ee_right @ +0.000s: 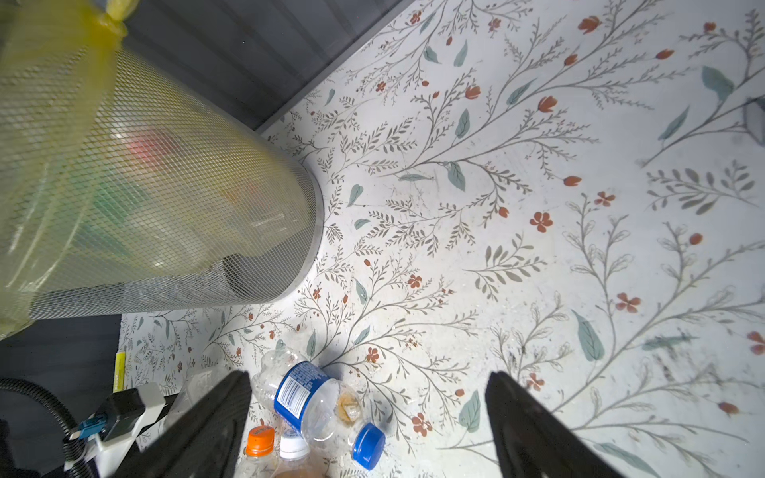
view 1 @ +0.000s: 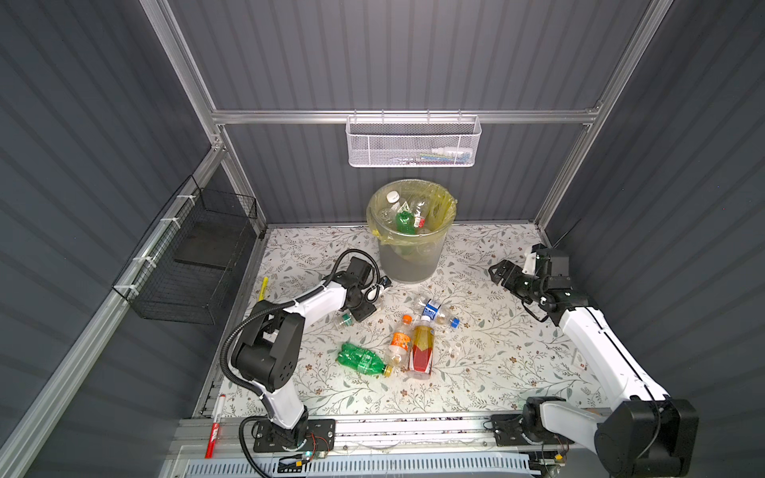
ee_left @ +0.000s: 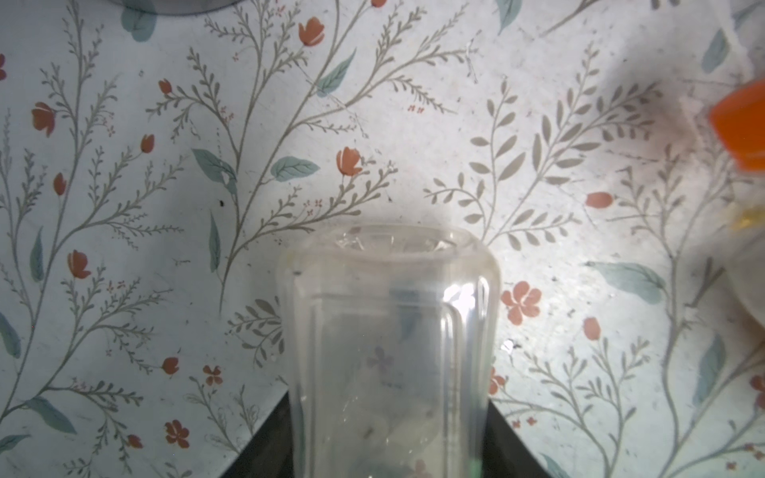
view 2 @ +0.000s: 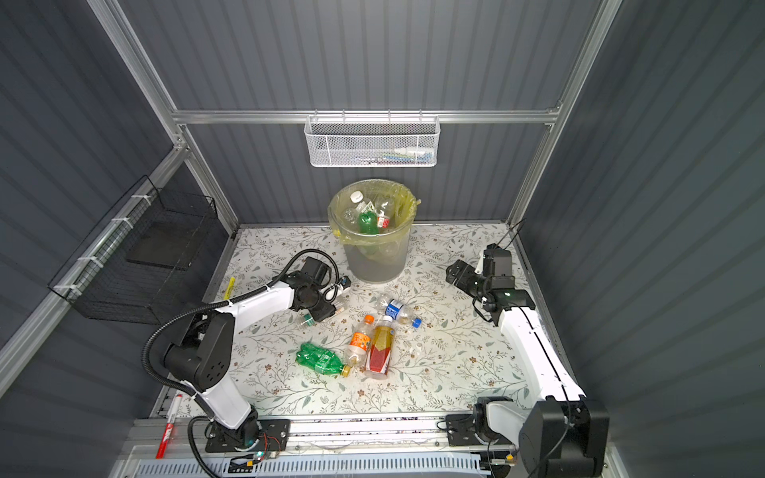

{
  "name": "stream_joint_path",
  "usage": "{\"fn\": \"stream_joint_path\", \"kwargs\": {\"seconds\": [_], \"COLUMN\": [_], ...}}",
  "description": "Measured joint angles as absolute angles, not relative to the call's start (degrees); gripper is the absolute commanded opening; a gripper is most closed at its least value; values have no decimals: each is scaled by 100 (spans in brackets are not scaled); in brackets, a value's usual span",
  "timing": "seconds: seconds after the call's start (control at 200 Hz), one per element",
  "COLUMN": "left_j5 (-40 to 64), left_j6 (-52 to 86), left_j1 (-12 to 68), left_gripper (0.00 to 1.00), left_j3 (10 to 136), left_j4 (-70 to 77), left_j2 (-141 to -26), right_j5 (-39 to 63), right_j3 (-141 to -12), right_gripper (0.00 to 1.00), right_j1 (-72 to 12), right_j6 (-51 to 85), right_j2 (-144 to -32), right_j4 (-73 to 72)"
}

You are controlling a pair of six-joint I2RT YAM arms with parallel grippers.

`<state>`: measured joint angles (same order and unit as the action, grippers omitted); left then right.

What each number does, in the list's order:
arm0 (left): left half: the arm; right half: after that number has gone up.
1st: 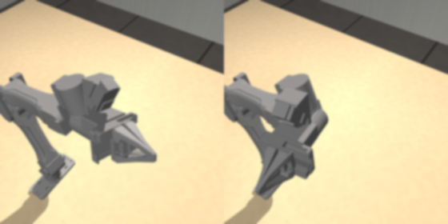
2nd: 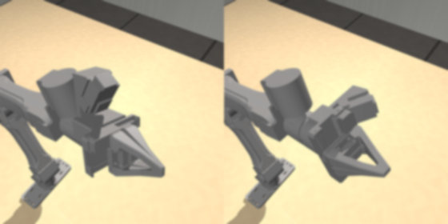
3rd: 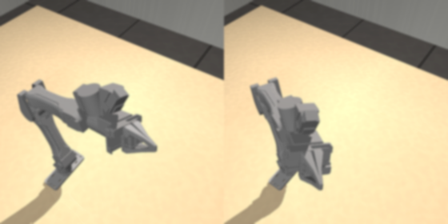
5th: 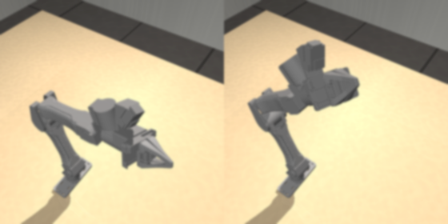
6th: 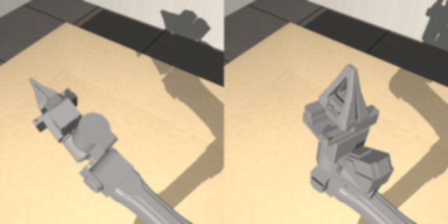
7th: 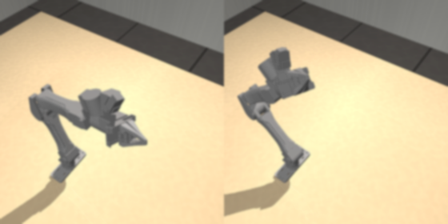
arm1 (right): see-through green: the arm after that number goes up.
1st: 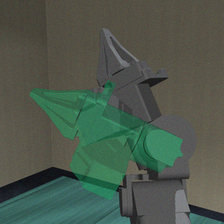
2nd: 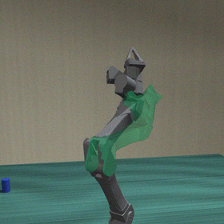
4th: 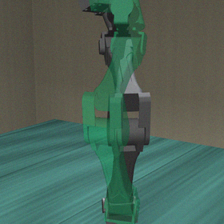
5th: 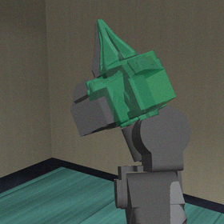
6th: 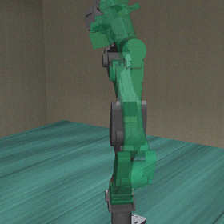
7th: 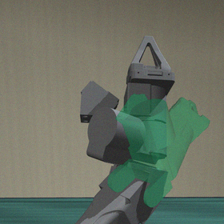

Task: Throw the plastic bottles in the bin
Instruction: Pick up the plastic bottle from the center of the table, then throw the plastic bottle into the trash bin.

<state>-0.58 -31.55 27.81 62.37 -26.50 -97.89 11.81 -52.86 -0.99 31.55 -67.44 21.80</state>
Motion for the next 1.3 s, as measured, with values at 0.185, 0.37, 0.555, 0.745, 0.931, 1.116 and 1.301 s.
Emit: {"fn": "stream_joint_path", "kwargs": {"seconds": [0.185, 0.37, 0.555, 0.745, 0.931, 1.116, 1.301], "left_j5": [-40, -40, 45, 587, 1199, 1297, 987], "left_j6": [-2720, -2213, -1900, -1717, -1409, -821, -416], "left_j1": [2781, 2779, 2779, 2779, 2781, 2792, 2797], "left_gripper": [45, 49, 52, 54, 56, 82, 100], "left_j3": [5857, 5688, 5448, 5505, 6403, 9732, 11087], "left_j4": [-2141, -1098, 360, 2152, 3546, 3094, 1544], "left_j2": [-8882, -7741, -6641, -6300, -6860, -9019, -10259], "right_j5": [1181, 1153, 1022, 934, 878, 882, 878], "right_j3": [-5286, -5312, -5435, -5487, -5487, -5487, -5487], "right_gripper": [90, 89, 89, 89, 89, 89, 92], "right_j1": [-99, -102, -102, -102, -102, -126, -209], "right_j6": [3035, 2941, 2893, 2842, 2849, 2928, 2956], "right_j2": [-6875, -6882, -6836, -6796, -6687, -6667, -6576], "right_j4": [2381, 2561, 2716, 2755, 2724, 2617, 2609]}}
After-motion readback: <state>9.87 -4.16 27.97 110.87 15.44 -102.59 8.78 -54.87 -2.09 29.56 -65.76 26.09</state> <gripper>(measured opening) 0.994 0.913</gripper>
